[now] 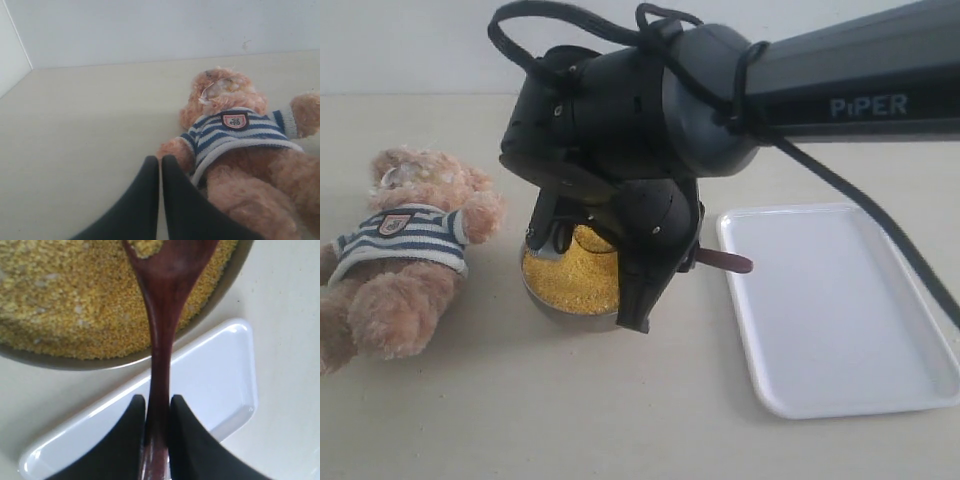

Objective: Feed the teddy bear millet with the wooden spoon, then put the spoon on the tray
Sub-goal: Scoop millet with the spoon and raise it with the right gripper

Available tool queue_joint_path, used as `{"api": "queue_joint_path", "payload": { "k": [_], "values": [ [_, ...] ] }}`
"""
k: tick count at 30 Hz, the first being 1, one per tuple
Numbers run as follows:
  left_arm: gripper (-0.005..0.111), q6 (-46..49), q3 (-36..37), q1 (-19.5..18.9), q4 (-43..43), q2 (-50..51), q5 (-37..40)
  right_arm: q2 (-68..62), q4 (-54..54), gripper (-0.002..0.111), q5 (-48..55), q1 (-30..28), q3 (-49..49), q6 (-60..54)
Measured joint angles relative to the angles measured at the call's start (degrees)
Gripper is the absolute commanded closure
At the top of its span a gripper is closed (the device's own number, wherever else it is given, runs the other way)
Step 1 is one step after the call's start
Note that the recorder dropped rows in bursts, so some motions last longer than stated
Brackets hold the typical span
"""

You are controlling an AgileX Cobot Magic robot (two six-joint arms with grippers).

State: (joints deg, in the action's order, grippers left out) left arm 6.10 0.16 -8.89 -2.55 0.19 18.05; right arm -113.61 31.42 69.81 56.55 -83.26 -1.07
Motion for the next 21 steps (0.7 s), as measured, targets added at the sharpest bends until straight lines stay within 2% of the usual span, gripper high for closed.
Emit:
{"api": "queue_joint_path", "payload": {
  "k": [10,21],
  "values": [
    [0.103,0.00,0.00,0.00,0.00,0.00,0.00,0.30,-7.99,0.109,-0.10,-1.68,-3.29,-5.04],
    [0.103,0.00,0.00,0.00,0.00,0.00,0.00,0.42,-5.34,0.109,-0.10,-1.88,-4.07,-5.67]
  ]
}}
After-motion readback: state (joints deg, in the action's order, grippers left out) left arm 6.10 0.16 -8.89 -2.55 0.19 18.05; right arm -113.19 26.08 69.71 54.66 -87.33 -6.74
